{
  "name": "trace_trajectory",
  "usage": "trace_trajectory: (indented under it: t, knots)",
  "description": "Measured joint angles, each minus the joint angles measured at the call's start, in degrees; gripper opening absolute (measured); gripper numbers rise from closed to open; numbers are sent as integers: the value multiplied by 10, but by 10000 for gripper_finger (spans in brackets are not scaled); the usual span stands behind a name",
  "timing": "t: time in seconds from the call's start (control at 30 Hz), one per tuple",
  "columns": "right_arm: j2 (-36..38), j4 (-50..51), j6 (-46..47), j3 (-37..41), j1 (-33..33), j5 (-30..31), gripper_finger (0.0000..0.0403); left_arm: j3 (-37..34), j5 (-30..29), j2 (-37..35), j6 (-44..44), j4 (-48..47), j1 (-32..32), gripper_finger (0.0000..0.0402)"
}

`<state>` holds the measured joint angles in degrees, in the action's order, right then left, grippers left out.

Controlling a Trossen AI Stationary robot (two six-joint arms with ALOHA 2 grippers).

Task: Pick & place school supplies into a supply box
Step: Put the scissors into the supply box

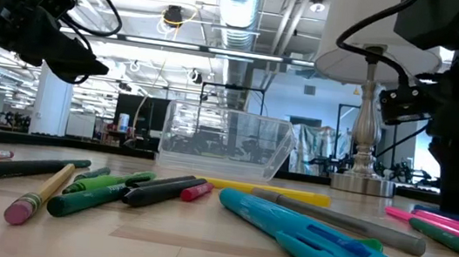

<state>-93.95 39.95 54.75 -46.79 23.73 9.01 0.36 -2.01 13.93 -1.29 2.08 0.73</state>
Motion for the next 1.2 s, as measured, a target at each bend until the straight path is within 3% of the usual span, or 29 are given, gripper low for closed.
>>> trace_trajectory:
  t: [0.37, 0.9, 1.2]
  knots:
    - [0, 2, -39, -5, -2, 51, 68, 0, -2, 0, 0, 0, 0, 219]
    - [2, 6, -160, -80, -1, 98, 68, 0, -2, 0, 0, 0, 0, 219]
    - [2, 79, -200, -148, -1, 147, 68, 0, -2, 0, 0, 0, 0, 219]
